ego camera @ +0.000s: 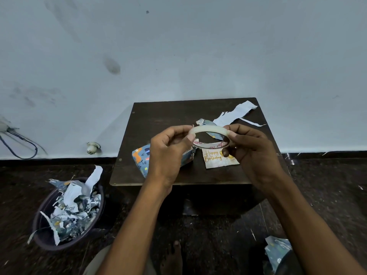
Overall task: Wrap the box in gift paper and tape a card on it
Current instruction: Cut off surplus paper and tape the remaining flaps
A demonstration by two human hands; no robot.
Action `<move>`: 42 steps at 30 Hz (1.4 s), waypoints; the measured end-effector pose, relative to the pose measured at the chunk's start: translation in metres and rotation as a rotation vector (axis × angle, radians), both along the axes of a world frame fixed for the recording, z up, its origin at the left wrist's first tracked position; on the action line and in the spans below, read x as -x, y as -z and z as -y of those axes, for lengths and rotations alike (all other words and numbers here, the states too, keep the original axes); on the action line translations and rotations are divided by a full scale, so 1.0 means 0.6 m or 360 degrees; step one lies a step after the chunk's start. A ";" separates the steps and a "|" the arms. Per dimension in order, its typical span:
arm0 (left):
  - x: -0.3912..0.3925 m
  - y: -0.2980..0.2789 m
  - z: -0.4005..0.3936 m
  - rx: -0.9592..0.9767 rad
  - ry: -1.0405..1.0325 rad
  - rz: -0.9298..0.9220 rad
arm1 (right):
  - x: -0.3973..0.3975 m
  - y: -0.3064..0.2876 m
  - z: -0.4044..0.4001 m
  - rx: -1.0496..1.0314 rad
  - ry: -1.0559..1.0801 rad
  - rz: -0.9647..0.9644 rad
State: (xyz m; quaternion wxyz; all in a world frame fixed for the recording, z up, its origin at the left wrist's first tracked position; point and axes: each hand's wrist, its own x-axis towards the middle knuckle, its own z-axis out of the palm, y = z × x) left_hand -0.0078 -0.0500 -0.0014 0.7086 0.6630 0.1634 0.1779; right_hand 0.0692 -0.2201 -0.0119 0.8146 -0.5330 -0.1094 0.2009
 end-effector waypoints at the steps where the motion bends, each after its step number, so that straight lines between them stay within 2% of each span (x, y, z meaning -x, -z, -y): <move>1: 0.000 0.001 0.002 0.0022 -0.0010 -0.0047 | 0.000 0.000 0.000 -0.0008 0.0002 0.0002; 5: 0.000 -0.003 0.008 0.0063 -0.0063 -0.0079 | 0.000 -0.002 0.000 0.0005 -0.0008 0.0043; 11: -0.002 0.004 0.005 -0.0148 -0.0290 0.0011 | -0.003 0.003 0.000 0.0114 0.0071 0.0137; 17: 0.000 0.000 0.019 -0.0277 -0.0302 0.0004 | 0.002 0.007 -0.002 0.0357 0.0198 0.0521; 24: -0.005 0.003 0.021 -0.0206 -0.0437 -0.0141 | 0.007 0.018 -0.005 0.0540 0.0201 0.0743; 33: -0.003 -0.004 0.023 -0.0153 -0.0402 -0.0213 | 0.009 0.027 -0.012 0.0674 0.0289 0.0947; 42: -0.002 -0.009 0.016 0.0080 -0.0324 -0.0203 | 0.005 0.026 -0.012 0.0558 0.0345 0.0845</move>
